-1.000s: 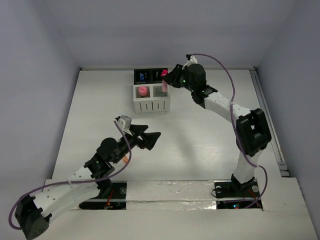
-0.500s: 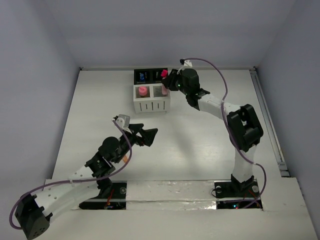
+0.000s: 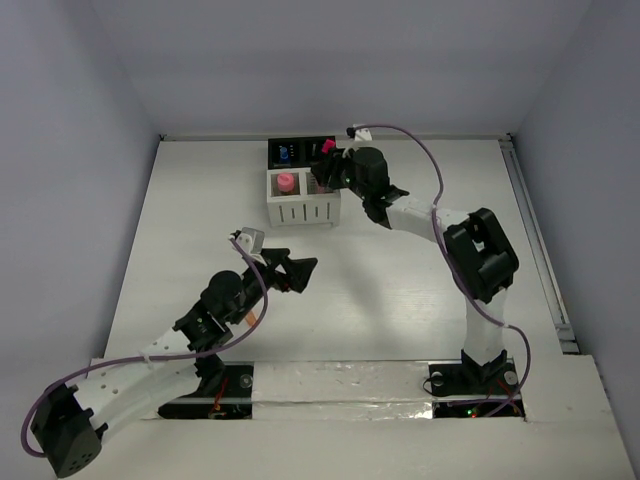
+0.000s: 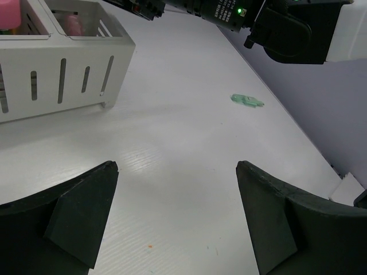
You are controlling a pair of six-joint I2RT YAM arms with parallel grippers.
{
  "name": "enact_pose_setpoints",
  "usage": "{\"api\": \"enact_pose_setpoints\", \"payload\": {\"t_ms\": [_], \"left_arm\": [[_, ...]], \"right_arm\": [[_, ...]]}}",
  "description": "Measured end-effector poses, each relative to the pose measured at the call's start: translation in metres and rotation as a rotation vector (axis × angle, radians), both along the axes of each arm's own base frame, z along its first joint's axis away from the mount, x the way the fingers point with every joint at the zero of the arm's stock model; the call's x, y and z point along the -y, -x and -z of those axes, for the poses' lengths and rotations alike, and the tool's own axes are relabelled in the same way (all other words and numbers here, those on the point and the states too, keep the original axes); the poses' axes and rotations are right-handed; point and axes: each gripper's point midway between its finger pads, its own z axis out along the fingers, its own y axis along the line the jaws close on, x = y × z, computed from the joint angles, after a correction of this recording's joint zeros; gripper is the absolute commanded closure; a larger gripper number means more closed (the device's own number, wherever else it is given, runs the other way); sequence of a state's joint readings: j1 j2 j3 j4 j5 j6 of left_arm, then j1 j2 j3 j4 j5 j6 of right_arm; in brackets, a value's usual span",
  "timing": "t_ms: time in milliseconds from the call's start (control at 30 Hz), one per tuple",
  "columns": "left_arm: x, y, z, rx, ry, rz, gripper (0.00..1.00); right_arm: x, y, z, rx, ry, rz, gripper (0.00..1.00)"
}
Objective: Sort the stationery into containers
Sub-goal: Place the pen in the storage box, then move the pen to the center of the board.
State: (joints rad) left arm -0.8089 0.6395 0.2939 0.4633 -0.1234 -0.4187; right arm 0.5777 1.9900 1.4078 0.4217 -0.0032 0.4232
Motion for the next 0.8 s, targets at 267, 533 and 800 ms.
{"api": "enact_pose_setpoints", "payload": {"t_ms": [267, 533, 800], "left_arm": [[0.008, 0.002, 0.009, -0.033, -0.008, 0.036, 0.25], [0.031, 0.008, 0.019, -0.073, 0.005, 0.143, 0.58], [0.054, 0.023, 0.028, -0.109, 0.013, 0.291, 0.72]], "right_arm": [[0.010, 0.009, -0.031, 0.050, 0.005, 0.011, 0.55], [0.129, 0.047, -0.073, 0.023, 0.021, 0.271, 1.00], [0.332, 0.095, 0.058, -0.369, 0.191, 0.752, 0.41]]}}
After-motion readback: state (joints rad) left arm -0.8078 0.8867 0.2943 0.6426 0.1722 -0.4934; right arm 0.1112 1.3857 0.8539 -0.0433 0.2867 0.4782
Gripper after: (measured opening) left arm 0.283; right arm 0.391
